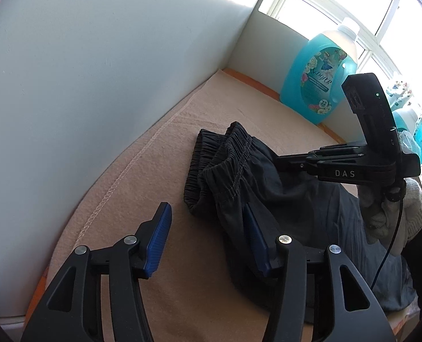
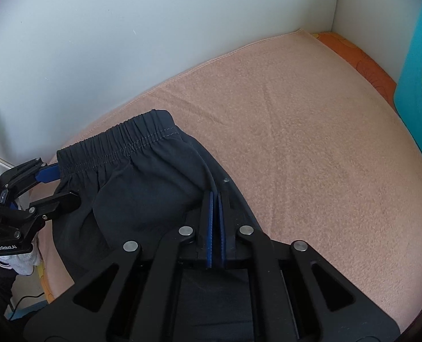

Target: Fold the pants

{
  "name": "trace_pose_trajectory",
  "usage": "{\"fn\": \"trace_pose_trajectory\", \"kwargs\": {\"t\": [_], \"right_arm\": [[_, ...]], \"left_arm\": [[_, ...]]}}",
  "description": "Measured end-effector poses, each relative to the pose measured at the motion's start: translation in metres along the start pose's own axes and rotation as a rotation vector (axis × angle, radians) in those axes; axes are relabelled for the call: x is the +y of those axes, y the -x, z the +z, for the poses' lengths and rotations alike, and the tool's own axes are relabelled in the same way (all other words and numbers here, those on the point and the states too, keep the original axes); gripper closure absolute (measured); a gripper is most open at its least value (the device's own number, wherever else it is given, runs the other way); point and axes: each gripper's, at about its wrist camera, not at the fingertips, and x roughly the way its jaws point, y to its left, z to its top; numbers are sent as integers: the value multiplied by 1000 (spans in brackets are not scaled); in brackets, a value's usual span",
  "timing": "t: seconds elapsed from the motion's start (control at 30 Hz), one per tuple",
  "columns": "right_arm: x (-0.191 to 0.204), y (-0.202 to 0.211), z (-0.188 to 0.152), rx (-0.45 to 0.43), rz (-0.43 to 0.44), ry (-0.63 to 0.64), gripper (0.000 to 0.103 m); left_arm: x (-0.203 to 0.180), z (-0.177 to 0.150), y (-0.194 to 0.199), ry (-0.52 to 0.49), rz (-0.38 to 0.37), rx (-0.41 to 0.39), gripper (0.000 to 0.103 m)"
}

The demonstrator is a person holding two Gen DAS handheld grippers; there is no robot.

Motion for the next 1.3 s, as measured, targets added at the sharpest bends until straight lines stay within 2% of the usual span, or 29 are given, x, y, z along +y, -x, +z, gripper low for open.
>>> {"fn": "trace_pose_trajectory", "kwargs": {"t": [0.1,0.23,0.27,0.33,0.37,0.43,0.47,0.5,0.53,0.6,0.63,0.7,0.83,0.97,1.0,1.03,1.07,1.1,1.17,1.2,1.23,1.3], "right_arm": [[1,2,-9,5,-77,24,101],[-1,11,-12,-12,-114,40,101],[-1,15,-10,-25,-86,38,101],[4,20,2,-36,41,30,101],[7,23,7,-54,61,36,97],[15,24,24,-79,54,78,61],[16,23,28,-90,69,98,31],[16,20,33,-99,81,109,26],[16,15,37,-96,85,115,26],[9,1,44,-82,81,107,26],[4,-5,46,-74,95,95,26],[0,-12,45,-59,170,67,26],[4,-17,39,-80,246,113,27],[20,-21,35,-78,256,195,44],[22,-22,34,-71,284,190,60],[24,-23,33,-60,320,176,70],[28,-22,31,-67,312,179,77],[32,-20,28,-82,285,197,79],[38,-10,23,-111,259,197,88],[39,-3,20,-128,257,187,89],[39,5,17,-153,262,178,89],[39,24,8,-202,284,170,90]], "left_arm": [[3,0,2,9,-15,-7,51],[4,1,2,-7,-18,3,51],[3,2,-1,-4,-17,11,51],[1,6,-10,17,-56,30,51],[-1,6,-12,24,-59,31,51],[-5,7,-16,17,-32,15,52],[-6,8,-18,19,-24,14,52],[-7,8,-20,20,-15,13,55],[-7,8,-21,17,-7,11,63],[-8,6,-21,18,2,-2,71],[-10,6,-19,3,6,-13,78],[-20,4,-14,-66,40,-43,86],[-37,-2,-10,-184,78,-56,89],[-39,-4,-10,-185,79,-47,89],[-37,-4,-10,-176,74,-44,89],[-34,-3,-9,-166,69,-41,89],[-31,-3,-9,-160,67,-35,89],[-30,-3,-9,-157,68,-27,89],[-27,-2,-9,-148,70,-18,87],[-26,-2,-9,-138,72,-15,80],[-25,-2,-8,-125,67,-17,68],[-22,0,-8,-98,50,-18,50]]}}
